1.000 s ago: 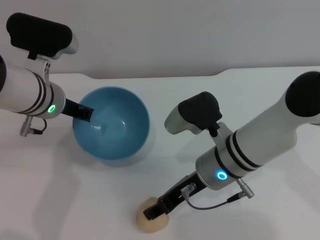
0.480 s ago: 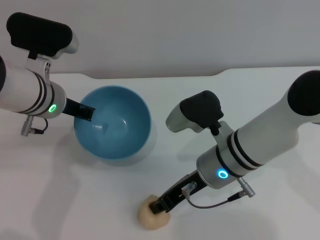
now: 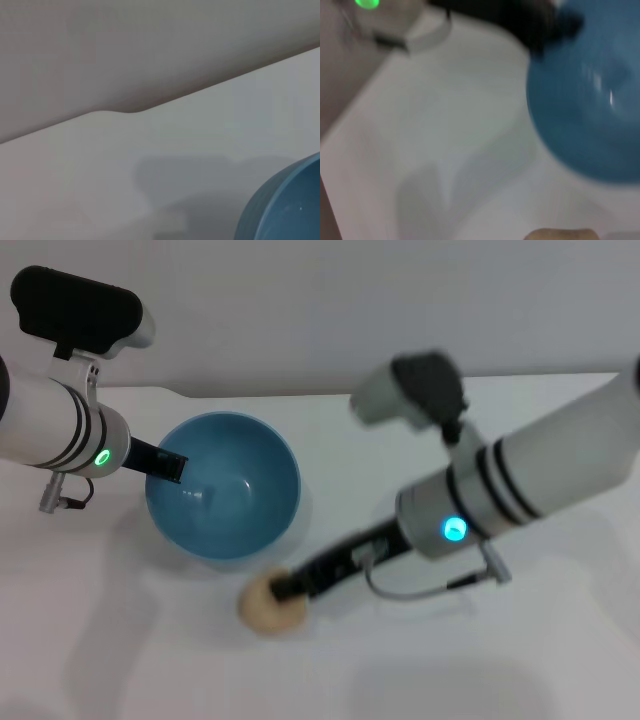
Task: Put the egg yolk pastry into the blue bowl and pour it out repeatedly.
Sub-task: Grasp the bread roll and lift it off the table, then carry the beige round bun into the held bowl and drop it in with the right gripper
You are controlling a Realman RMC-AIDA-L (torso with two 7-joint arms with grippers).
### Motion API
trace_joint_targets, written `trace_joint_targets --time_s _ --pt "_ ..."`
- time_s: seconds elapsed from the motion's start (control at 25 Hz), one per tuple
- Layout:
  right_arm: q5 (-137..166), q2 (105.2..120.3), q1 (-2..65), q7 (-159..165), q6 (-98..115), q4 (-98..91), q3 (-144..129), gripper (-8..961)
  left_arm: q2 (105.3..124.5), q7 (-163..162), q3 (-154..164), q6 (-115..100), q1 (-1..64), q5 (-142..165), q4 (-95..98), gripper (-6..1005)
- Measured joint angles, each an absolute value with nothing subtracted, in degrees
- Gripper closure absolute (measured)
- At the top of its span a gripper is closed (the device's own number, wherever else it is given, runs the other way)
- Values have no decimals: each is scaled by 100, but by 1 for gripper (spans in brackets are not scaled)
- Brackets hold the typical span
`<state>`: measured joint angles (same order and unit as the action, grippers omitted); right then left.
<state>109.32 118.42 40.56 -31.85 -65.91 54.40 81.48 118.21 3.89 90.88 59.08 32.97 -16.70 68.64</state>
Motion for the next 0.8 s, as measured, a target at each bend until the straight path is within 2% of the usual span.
trace_joint_targets --time_s 0.28,0.8 --pt "11281 11838 3795 -3199 -6701 6365 9112 927 11821 416 9096 6126 3371 -1670 6805 1002" --pt "11533 11867 3864 -3249 -6203 6234 9231 936 11837 393 9222 7035 3670 -1705 6803 1002"
